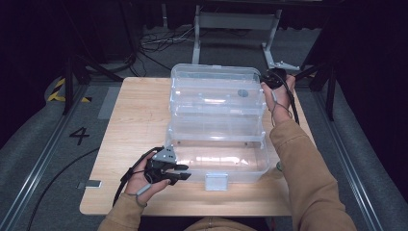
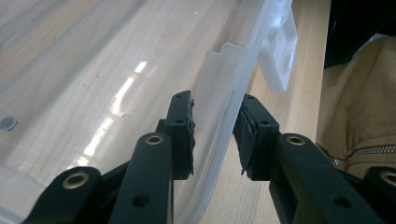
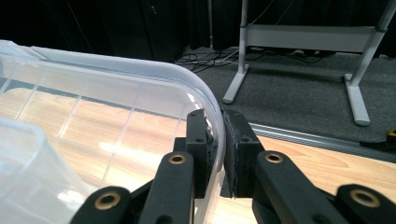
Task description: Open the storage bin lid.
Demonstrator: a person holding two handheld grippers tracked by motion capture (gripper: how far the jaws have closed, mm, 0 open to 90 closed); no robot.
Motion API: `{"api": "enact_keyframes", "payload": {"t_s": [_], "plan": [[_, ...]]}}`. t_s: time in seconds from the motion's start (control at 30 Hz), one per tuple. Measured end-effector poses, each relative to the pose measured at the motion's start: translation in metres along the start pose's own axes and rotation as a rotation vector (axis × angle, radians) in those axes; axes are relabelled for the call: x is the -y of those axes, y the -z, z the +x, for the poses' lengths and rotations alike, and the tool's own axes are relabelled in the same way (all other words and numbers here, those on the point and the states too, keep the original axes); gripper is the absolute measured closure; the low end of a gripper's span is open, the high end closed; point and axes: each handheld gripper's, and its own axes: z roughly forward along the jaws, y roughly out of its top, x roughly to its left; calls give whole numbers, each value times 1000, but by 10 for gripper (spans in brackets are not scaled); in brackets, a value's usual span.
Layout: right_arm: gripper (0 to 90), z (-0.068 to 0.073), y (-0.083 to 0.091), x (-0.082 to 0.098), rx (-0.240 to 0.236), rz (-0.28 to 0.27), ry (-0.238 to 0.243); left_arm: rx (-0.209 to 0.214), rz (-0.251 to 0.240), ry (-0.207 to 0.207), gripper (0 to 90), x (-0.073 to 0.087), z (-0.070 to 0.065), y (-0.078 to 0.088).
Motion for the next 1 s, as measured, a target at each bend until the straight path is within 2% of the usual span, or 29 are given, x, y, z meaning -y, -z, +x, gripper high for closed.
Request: {"api": "enact_keyframes", "payload": {"t_s": [0.47, 0.63, 0.87, 1.0], "plan": [[823, -5, -6, 5, -16, 26, -15, 9, -7, 4, 691, 0, 1, 0], [833, -9, -8, 7, -41, 30, -64, 9, -7, 3, 692, 0, 1, 0], [834, -8, -10, 8, -34, 39, -55, 11, -8, 4, 691, 0, 1, 0], [833, -7, -12, 9, -20, 48, -35, 10, -8, 4, 691, 1, 1, 0]]}}
